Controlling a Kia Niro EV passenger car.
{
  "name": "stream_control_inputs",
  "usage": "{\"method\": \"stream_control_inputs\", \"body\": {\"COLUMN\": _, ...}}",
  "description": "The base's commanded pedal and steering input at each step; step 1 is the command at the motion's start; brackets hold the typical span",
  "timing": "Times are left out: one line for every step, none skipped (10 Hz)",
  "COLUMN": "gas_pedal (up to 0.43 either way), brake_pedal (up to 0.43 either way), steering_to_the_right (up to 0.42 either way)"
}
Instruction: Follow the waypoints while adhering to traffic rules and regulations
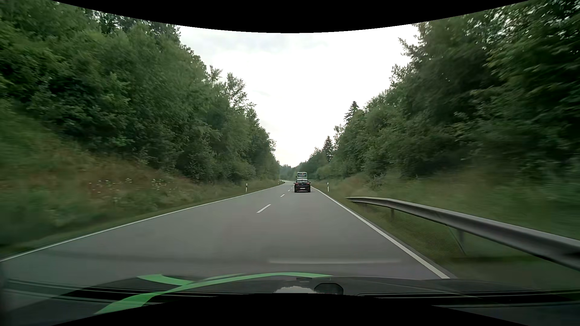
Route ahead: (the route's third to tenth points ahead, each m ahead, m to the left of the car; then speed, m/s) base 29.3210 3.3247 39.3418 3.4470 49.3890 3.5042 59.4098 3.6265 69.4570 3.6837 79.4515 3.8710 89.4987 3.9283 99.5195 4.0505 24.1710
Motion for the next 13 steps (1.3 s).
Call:
{"method": "stream_control_inputs", "body": {"gas_pedal": 0.138, "brake_pedal": 0.000, "steering_to_the_right": -0.004}}
{"method": "stream_control_inputs", "body": {"gas_pedal": 0.138, "brake_pedal": 0.000, "steering_to_the_right": -0.004}}
{"method": "stream_control_inputs", "body": {"gas_pedal": 0.138, "brake_pedal": 0.000, "steering_to_the_right": -0.003}}
{"method": "stream_control_inputs", "body": {"gas_pedal": 0.130, "brake_pedal": 0.000, "steering_to_the_right": -0.002}}
{"method": "stream_control_inputs", "body": {"gas_pedal": 0.098, "brake_pedal": 0.000, "steering_to_the_right": -0.001}}
{"method": "stream_control_inputs", "body": {"gas_pedal": 0.098, "brake_pedal": 0.000, "steering_to_the_right": -0.001}}
{"method": "stream_control_inputs", "body": {"gas_pedal": 0.098, "brake_pedal": 0.000, "steering_to_the_right": -0.002}}
{"method": "stream_control_inputs", "body": {"gas_pedal": 0.098, "brake_pedal": 0.000, "steering_to_the_right": -0.002}}
{"method": "stream_control_inputs", "body": {"gas_pedal": 0.118, "brake_pedal": 0.000, "steering_to_the_right": -0.004}}
{"method": "stream_control_inputs", "body": {"gas_pedal": 0.150, "brake_pedal": 0.000, "steering_to_the_right": -0.004}}
{"method": "stream_control_inputs", "body": {"gas_pedal": 0.169, "brake_pedal": 0.000, "steering_to_the_right": -0.004}}
{"method": "stream_control_inputs", "body": {"gas_pedal": 0.189, "brake_pedal": 0.000, "steering_to_the_right": -0.004}}
{"method": "stream_control_inputs", "body": {"gas_pedal": 0.197, "brake_pedal": 0.000, "steering_to_the_right": -0.004}}
